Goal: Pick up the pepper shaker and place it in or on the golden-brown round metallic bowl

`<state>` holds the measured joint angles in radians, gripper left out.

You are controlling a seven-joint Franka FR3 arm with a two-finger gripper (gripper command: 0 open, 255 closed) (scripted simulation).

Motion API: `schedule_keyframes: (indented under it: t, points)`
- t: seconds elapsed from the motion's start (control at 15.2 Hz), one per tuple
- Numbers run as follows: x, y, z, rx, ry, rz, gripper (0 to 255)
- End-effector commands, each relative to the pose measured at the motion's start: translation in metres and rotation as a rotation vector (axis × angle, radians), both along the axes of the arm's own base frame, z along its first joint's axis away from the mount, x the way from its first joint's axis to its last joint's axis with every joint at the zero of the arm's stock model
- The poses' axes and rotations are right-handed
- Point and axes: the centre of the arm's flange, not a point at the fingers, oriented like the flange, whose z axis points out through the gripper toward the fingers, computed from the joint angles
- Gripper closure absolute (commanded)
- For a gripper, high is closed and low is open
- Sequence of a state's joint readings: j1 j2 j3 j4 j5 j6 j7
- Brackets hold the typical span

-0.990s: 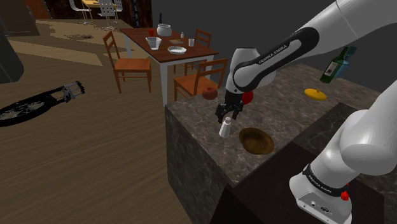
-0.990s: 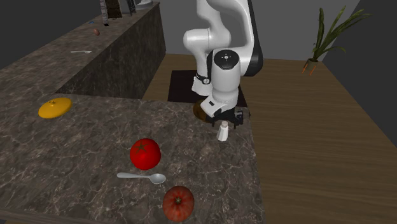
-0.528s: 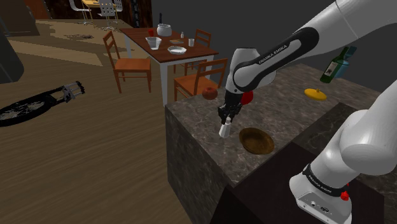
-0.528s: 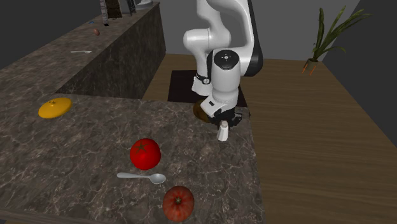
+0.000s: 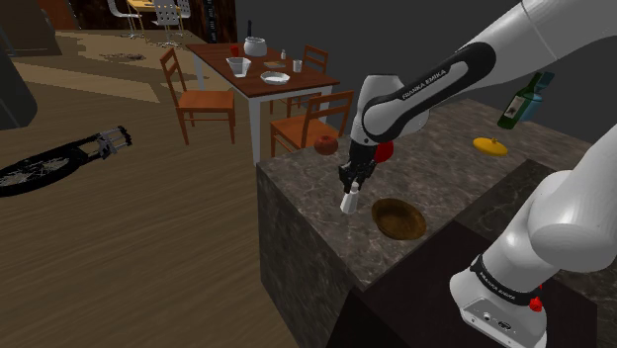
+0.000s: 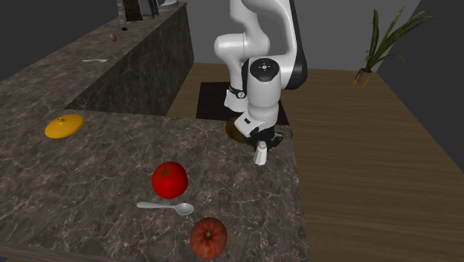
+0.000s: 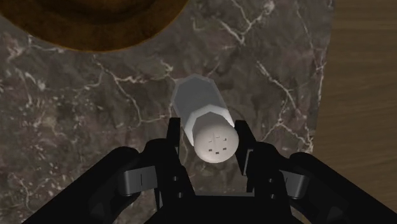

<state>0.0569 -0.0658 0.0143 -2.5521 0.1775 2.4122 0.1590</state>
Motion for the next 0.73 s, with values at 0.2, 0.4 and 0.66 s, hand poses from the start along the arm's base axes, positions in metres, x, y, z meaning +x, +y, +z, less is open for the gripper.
schedule_keyframes:
  t: [0.2,0.4,0.66]
  points:
    - [0.000,0.000,0.021,0.000,0.000,0.000,255]
    - [0.000,0.000,0.037,0.000,0.000,0.000,255]
    - [0.000,0.000,0.058,0.000,0.000,0.000,255]
